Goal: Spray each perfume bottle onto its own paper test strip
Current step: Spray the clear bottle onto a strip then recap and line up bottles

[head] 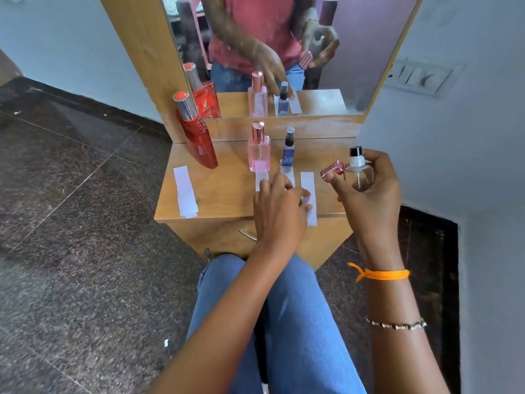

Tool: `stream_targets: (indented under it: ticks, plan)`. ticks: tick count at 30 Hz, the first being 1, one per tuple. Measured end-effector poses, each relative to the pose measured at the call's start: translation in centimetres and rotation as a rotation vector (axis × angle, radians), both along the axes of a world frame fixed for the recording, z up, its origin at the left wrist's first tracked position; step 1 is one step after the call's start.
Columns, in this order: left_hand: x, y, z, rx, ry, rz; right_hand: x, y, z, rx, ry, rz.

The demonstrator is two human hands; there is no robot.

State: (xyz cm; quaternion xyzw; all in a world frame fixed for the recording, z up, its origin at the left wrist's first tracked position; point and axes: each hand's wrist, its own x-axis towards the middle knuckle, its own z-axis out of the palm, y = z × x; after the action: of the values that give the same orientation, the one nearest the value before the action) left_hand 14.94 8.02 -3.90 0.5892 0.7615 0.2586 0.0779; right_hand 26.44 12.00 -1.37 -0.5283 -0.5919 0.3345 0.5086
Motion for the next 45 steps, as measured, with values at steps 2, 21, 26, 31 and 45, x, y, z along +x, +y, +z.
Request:
stream_targets:
  ticks: [2,21,26,31,45]
  plan:
    - [-0.1,0.7,0.1,0.001,0.005,0.008,0.0,0.1,-0.2,0.001,-0.005,0.000]
    - [-0.5,1.9,0.1,0.147,-0.134,-0.010,-0.2,0.3,-1.1,-0.039,-0.040,0.057]
    - [-0.8,0.7,2.0,0.125,-0.691,-0.160,-0.2,0.1,-0.9,-0.011,-0.078,0.118]
    - [-1.7,-0.1,2.4,0.000,-0.912,-0.134,-0.5,-0.7,-0.1,0.028,-0.101,0.218]
    - [-4.7,-1.7,3.9,0.292,-1.381,0.065,-4.0,-4.3,-0.5,-0.023,-0.100,0.424]
